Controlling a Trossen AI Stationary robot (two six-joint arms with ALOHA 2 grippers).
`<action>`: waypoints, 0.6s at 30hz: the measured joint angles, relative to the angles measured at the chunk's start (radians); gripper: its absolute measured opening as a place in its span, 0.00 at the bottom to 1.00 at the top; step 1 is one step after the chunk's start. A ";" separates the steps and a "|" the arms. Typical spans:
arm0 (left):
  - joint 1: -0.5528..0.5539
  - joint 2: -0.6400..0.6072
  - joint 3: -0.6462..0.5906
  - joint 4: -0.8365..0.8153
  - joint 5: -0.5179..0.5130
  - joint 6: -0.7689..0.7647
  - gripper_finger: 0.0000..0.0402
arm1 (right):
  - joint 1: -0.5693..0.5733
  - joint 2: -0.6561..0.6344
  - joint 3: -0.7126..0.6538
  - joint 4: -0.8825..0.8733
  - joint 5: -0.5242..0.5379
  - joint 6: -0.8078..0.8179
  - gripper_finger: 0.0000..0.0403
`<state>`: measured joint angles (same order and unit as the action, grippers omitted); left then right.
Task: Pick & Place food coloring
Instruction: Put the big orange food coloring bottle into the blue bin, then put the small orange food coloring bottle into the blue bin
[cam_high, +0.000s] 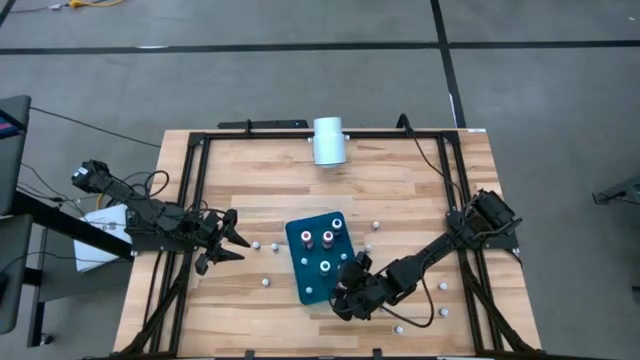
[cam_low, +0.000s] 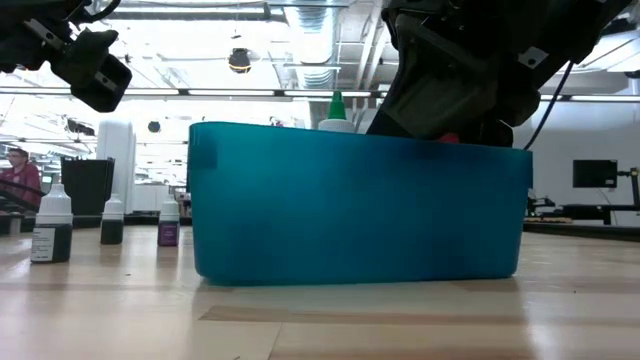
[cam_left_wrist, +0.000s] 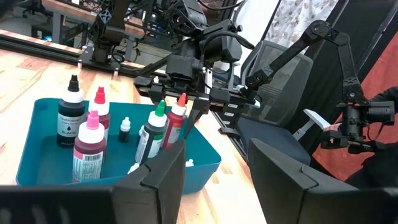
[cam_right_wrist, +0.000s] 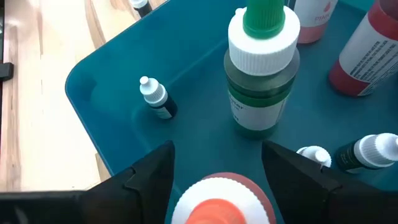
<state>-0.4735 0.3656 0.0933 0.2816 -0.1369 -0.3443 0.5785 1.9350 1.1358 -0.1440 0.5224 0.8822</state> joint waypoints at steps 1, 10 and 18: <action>0.000 0.000 0.000 0.000 0.000 0.000 0.41 | 0.000 0.000 0.000 0.000 0.000 0.000 0.58; 0.000 0.000 0.000 -0.005 0.000 0.000 0.41 | 0.000 0.000 0.015 -0.010 -0.011 -0.039 0.58; 0.000 0.000 0.000 -0.009 0.000 0.000 0.41 | 0.000 0.001 0.050 -0.066 -0.009 -0.068 0.58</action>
<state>-0.4735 0.3655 0.0933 0.2723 -0.1371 -0.3443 0.5785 1.9358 1.1860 -0.2099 0.5137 0.8143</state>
